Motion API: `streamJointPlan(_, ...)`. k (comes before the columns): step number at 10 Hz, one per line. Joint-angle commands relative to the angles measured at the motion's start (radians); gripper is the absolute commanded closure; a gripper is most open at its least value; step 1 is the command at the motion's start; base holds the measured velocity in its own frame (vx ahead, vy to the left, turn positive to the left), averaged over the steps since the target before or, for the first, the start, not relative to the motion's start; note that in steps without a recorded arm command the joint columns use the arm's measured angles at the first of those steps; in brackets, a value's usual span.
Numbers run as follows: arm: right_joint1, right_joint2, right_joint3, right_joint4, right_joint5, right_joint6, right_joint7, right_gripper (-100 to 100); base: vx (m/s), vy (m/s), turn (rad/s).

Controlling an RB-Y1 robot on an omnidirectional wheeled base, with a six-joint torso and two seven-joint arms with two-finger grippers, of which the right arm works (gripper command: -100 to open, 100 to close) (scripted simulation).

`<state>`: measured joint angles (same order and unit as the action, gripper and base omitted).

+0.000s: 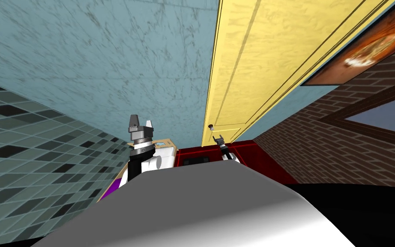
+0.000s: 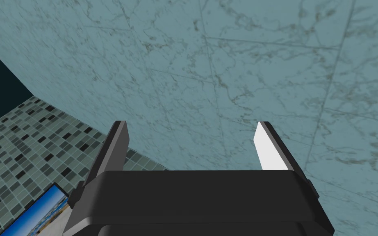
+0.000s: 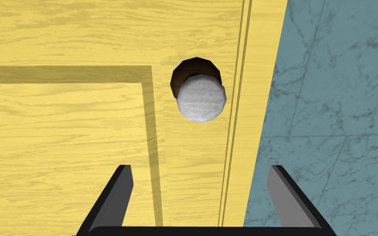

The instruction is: Pull the door open

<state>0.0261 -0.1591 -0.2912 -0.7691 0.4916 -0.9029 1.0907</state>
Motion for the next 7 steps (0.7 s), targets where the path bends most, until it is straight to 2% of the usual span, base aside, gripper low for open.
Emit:
streamJointPlan(1, -0.003, -0.006, -0.032, 0.012, -0.017, 0.003, 0.005, -100, 0.159, 0.044, 0.197)
streamJointPlan(2, -0.006, -0.009, -0.047, 0.021, -0.025, 0.003, 0.008, -100, 0.205, 0.043, 0.134)
streamJointPlan(3, -0.006, -0.009, -0.047, 0.021, -0.025, 0.003, 0.008, -100, 0.137, 0.016, 0.03)
streamJointPlan(5, -0.012, -0.013, -0.08, 0.039, -0.041, 0.002, 0.013, -100, 0.19, 0.004, 0.101)
streamJointPlan(7, -0.016, -0.014, -0.098, 0.05, -0.049, 0.001, 0.015, -100, 0.189, 0.071, 0.008)
